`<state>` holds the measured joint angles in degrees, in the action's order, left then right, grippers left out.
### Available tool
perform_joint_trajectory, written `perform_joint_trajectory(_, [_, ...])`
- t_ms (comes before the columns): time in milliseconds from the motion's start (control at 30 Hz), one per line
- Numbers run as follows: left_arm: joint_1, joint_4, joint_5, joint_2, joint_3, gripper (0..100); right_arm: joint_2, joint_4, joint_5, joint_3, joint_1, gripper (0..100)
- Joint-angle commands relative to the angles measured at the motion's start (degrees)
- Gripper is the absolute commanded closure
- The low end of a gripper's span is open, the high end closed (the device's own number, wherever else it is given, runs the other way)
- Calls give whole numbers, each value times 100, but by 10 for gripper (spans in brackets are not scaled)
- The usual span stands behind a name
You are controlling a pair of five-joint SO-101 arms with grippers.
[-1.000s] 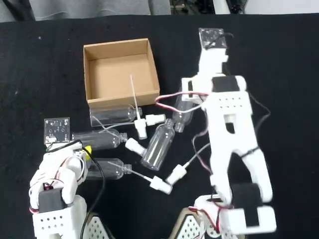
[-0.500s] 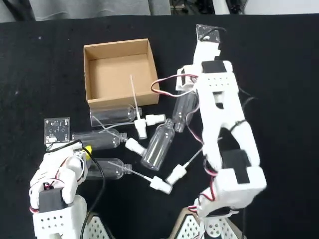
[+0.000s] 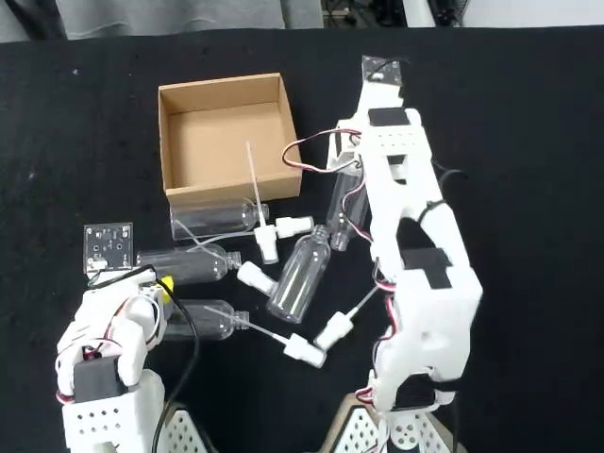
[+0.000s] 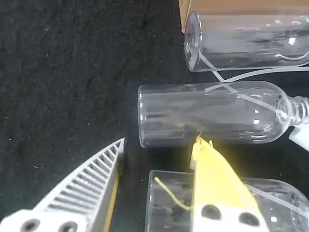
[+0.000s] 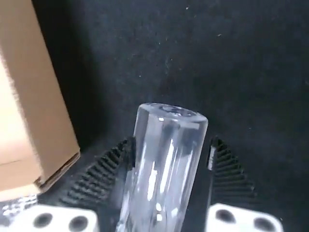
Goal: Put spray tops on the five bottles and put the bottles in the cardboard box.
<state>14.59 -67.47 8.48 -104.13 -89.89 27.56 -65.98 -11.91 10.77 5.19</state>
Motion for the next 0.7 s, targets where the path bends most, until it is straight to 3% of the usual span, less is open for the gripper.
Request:
perform_joint_trajectory(0, [57, 141, -35, -44, 119, 791, 259, 114, -44, 541, 70, 772])
perform_joint_trajectory(500, [48, 141, -35, -44, 110, 791, 980, -97, -9, 936, 62, 774])
perform_joint_trajectory(667, [57, 141, -35, -44, 101, 791, 971, -202, 26, 936, 62, 888])
